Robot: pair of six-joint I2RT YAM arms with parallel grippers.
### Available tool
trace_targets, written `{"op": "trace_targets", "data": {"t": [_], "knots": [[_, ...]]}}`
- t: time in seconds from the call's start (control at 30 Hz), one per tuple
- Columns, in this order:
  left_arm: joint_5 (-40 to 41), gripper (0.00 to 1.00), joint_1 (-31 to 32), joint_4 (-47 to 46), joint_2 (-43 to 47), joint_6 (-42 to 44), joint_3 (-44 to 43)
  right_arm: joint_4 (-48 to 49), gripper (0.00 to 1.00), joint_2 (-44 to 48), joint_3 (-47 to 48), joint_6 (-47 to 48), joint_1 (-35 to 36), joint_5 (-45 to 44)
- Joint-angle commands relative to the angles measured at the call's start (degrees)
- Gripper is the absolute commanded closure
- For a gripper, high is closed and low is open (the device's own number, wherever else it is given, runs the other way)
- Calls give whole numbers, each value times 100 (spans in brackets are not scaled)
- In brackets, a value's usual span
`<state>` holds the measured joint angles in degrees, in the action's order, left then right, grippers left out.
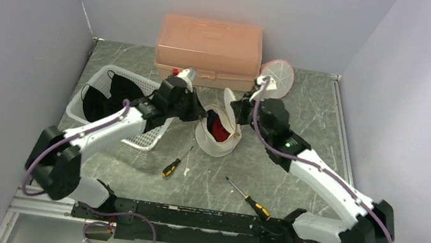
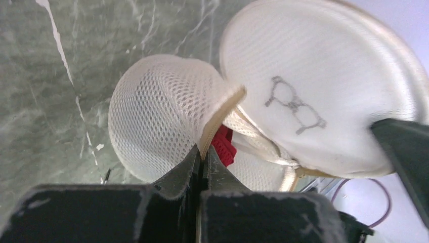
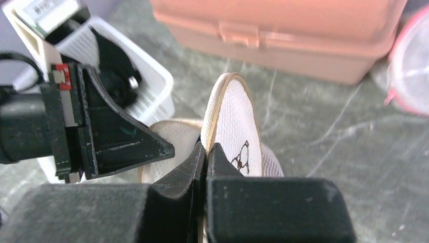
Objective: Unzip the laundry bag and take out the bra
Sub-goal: Open the laundry bag at the center of the board.
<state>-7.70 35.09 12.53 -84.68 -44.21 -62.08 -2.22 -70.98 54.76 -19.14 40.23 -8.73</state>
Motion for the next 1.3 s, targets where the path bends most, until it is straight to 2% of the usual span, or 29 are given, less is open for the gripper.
{"op": "trace_targets", "data": {"t": [0.0, 0.27, 0.33, 0.47, 0.53, 0.63, 0.73, 0.77, 0.83, 0.87, 1.07, 1.17, 1.27], "knots": [[509, 97, 10, -1748, 901, -495, 837, 1581, 100, 836, -603, 477, 33, 221], [1087, 97, 304, -3739, 1202, -1341, 2735, 2795, 100, 2036, -2920, -62, 62, 405], [1252, 97, 506, -3736, 1266, -1306, 2938, 2885, 100, 2323, -3271, -226, 75, 400], [1090, 97, 558, -2862, 1393, -1252, 2906, 2230, 99, 2733, -3454, -500, 157, 351], [1019, 96, 564, -2322, 1453, -1181, 2806, 1894, 89, 2892, -3489, -629, 181, 432], [960, 97, 573, -1899, 1439, -1018, 2715, 1428, 54, 2981, -3456, -802, 187, 467], [938, 97, 595, -1783, 1435, -873, 2693, 893, 33, 2810, -3103, -864, 189, 363], [945, 97, 603, -1768, 1444, -825, 2686, 671, 20, 2693, -2896, -853, 192, 354], [984, 97, 632, -1699, 1471, -686, 2636, 30, 5, 2397, -2363, -847, 181, 338], [1037, 97, 656, -1638, 1485, -620, 2601, -278, 1, 2249, -2120, -835, 174, 312], [1379, 97, 783, -1418, 1687, -285, 2511, -1774, 0, 1633, -858, -1006, -78, 27], [1481, 97, 799, -1373, 1781, -250, 2583, -2077, 0, 1499, -784, -1157, -457, 235], [1543, 97, 809, -1290, 1837, -264, 2621, -2155, 0, 1762, -1179, -1481, -779, 455]]}}
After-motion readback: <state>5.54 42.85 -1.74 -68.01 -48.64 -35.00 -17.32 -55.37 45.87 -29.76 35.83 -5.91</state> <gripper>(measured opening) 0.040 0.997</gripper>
